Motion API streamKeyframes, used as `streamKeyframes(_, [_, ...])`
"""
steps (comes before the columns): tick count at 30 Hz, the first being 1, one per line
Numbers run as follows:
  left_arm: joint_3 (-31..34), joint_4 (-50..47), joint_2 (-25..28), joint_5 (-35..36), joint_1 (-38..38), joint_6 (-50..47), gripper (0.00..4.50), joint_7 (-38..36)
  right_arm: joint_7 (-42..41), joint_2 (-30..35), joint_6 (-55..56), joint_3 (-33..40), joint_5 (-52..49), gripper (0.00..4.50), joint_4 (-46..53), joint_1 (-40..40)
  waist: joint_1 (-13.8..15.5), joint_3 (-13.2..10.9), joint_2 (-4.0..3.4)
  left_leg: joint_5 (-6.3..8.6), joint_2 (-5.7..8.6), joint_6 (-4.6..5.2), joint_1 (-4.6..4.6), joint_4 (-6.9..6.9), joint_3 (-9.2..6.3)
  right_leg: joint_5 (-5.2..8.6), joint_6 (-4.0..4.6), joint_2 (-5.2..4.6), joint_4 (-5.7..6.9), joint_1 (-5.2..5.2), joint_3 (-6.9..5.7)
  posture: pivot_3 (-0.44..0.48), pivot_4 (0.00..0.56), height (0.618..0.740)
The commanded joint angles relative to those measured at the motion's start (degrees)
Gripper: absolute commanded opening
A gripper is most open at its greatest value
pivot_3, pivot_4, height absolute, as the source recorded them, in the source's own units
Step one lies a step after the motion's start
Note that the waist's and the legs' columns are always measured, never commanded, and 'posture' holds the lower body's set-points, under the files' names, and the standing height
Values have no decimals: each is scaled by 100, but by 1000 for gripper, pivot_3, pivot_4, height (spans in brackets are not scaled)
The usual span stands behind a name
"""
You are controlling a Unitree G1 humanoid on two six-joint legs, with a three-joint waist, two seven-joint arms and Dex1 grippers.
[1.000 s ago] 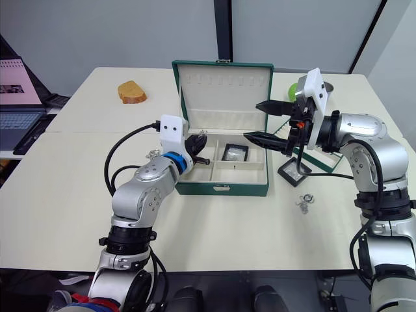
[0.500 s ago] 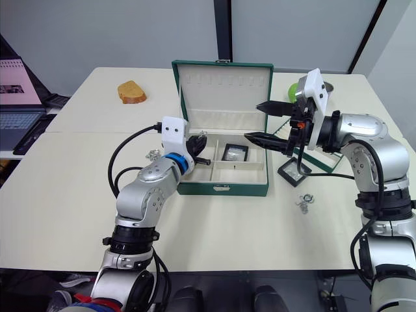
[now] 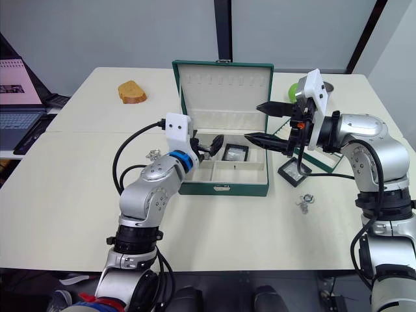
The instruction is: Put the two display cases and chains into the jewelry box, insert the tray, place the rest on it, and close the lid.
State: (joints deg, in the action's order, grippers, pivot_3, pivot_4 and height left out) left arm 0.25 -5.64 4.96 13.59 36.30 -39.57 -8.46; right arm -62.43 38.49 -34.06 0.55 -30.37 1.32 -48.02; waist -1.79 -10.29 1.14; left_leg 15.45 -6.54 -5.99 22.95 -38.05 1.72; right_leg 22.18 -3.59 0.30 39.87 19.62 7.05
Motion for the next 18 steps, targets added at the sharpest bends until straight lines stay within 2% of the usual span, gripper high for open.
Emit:
streamKeyframes(1, [-28, -373, -24, 188, 5, 23, 4443, -208, -25, 96, 66, 157, -36, 4500, 79, -82, -3, 0, 0, 0, 0, 0, 0, 0, 0, 0, 0, 0, 0, 0, 1, 0, 150, 740])
streamKeyframes(5, [-52, -574, 30, 365, -24, -111, 4443, -424, -44, 115, 81, 186, -48, 4500, 87, -6, -4, 0, 0, 0, 0, 0, 0, 0, 0, 0, 0, 0, 0, 0, 1, 0, 150, 740])
streamKeyframes(10, [65, -1126, 476, 756, -215, -358, 4443, -1008, -76, 242, -9, 364, -195, 4500, 203, 208, -3, 0, 0, 0, 0, 0, 0, 0, 0, 0, 0, 0, 0, -1, 1, 0, 150, 740])
streamKeyframes(14, [407, -1559, 995, 1247, -445, -592, 4443, -1473, -96, 360, -88, 515, -337, 4500, 322, 415, -9, 0, 0, 0, -1, 0, -1, 1, 0, 0, 0, 1, 0, 0, 1, 0, 150, 740])
streamKeyframes(18, [1149, -1925, 1559, 2040, -743, -916, 4443, -1885, -126, 510, -181, 685, -481, 4500, 471, 678, -7, -1, 0, 0, -2, 0, -2, 2, -2, 0, 0, 1, -1, 0, 1, 0, 150, 740])
